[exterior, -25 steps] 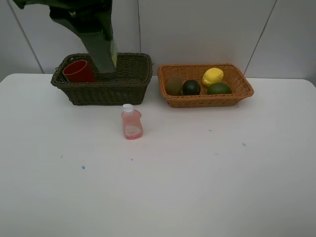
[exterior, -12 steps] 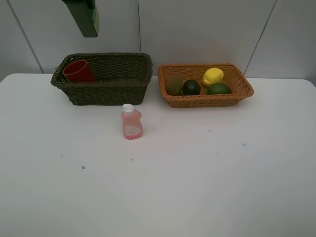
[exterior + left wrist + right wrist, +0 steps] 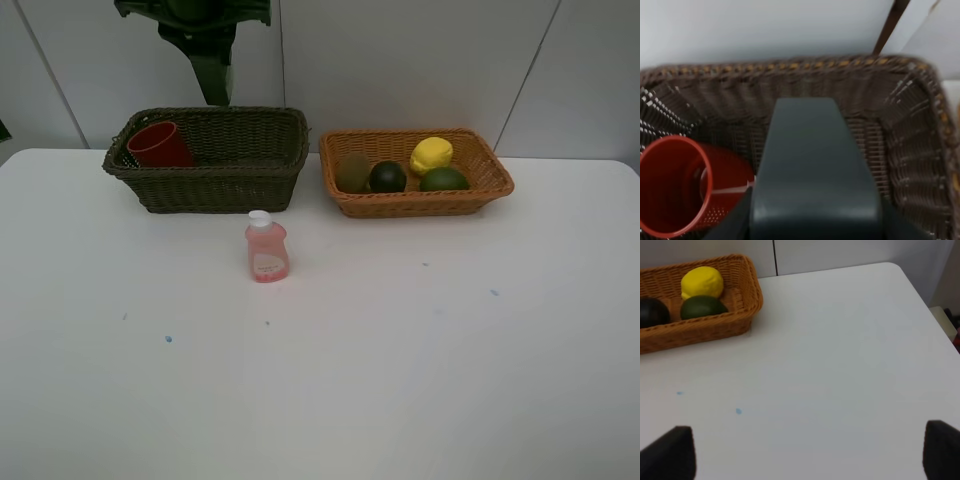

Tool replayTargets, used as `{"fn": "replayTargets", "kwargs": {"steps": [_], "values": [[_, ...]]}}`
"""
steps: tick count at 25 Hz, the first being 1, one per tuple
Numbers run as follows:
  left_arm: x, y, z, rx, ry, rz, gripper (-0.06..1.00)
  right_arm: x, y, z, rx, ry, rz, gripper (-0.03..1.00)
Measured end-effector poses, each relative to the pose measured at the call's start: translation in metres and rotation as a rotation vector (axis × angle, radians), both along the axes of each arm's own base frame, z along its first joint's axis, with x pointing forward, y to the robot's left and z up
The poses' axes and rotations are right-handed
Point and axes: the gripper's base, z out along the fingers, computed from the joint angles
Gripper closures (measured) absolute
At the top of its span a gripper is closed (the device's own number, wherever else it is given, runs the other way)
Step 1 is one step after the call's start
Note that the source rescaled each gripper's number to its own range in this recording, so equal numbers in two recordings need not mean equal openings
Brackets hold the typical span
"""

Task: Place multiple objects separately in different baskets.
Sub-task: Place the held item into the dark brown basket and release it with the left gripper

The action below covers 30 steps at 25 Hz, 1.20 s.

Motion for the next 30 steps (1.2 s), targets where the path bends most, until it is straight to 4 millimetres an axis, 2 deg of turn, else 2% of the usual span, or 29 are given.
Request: {"fn": "replayTargets", "kwargs": {"steps": [6,13,19,30], "values": [[0.02,0.012,-0.049,0.025,0.091,0.038,0.49,0.0,0.0,0.0,0.0,0.0,0.0,-0.03],[0.031,0.025,-0.082,0.002,0.167,0.079,0.49,0.0,0.0,0.0,0.0,0.0,0.0,-0.03],[0.034,0.028,-0.097,-0.024,0.209,0.096,0.49,0.0,0.0,0.0,0.0,0.0,0.0,-0.03],[0.033,0.027,-0.098,-0.028,0.224,0.095,0.49,0.0,0.0,0.0,0.0,0.0,0.0,-0.03]]}}
